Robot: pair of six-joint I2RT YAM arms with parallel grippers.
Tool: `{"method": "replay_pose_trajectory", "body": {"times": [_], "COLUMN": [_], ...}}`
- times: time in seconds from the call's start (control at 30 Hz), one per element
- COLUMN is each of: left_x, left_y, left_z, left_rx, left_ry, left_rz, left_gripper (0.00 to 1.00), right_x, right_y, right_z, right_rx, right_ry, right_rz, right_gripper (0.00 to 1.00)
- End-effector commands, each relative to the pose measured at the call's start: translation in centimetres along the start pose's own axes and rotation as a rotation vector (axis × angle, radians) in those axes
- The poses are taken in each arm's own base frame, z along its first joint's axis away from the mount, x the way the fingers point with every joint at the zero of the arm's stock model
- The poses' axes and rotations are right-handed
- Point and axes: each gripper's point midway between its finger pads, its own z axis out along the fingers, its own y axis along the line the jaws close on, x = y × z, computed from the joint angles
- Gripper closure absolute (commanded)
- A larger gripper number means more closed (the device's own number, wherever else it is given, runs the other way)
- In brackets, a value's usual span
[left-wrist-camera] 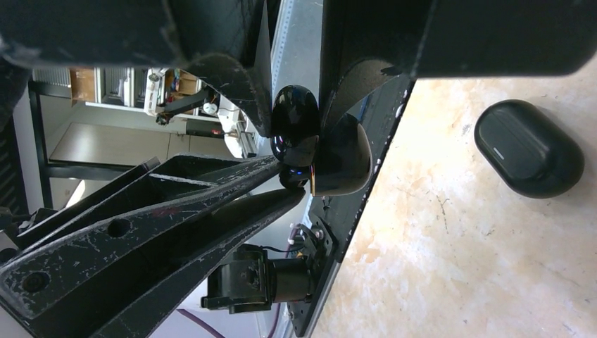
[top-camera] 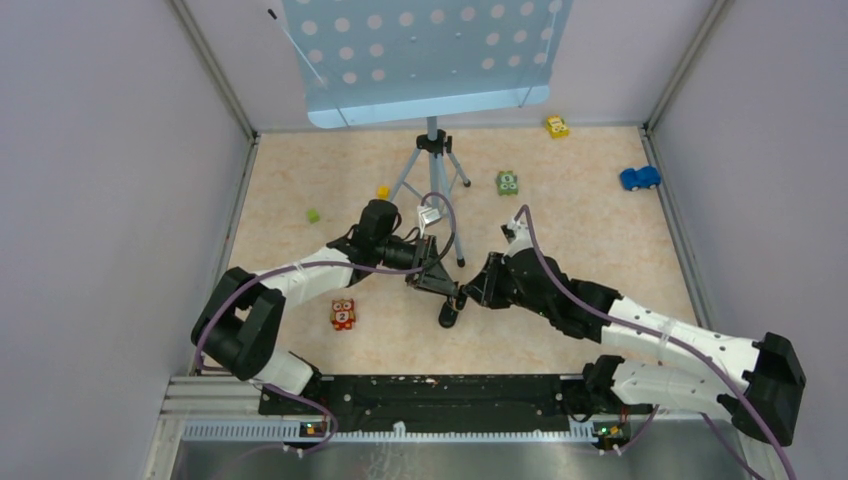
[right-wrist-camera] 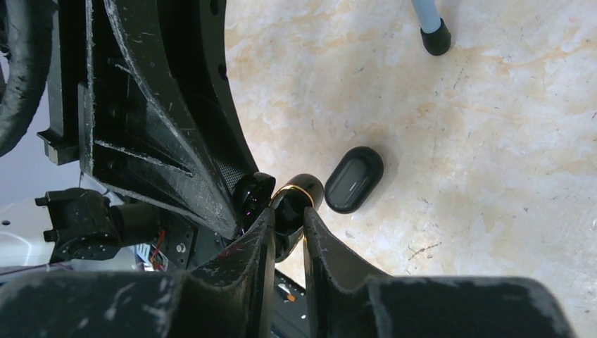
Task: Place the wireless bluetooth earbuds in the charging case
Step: Adjust the right earbud at the center of the board.
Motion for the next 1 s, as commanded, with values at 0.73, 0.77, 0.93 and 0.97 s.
{"method": "replay_pose_trajectory", "body": {"times": [0.73, 0.77, 0.93, 0.97], "left_x": [-0.5, -0.9, -1.0, -1.1], "left_y": [-2.0, -2.3, -1.3, -0.9], "left_z": [3.2, 4.1, 9.7, 10.8], "left_rx": [0.139, 0.141, 0.128, 0.133], "left_ry": [0.047, 0.056, 0.152, 0.165], "left_rz": [0.122, 0.143, 0.165, 0.164], "left_gripper": [1.00, 1.00, 1.00, 1.00], "right_x": [-3.4, -3.4, -4.5, -4.7], "right_y": [-12.8, -13.3, -14.6, -14.6], "right_z": [-7.9, -8.6, -12.2, -12.6], "right_rx": [0.429, 0.438, 0.449, 0.444], "right_ry": [-0.395, -0.417, -0.519, -0.528], "right_rz": [0.226, 0.241, 0.291, 0.289], "right_gripper": [0.28, 0.27, 0.27, 0.27]}}
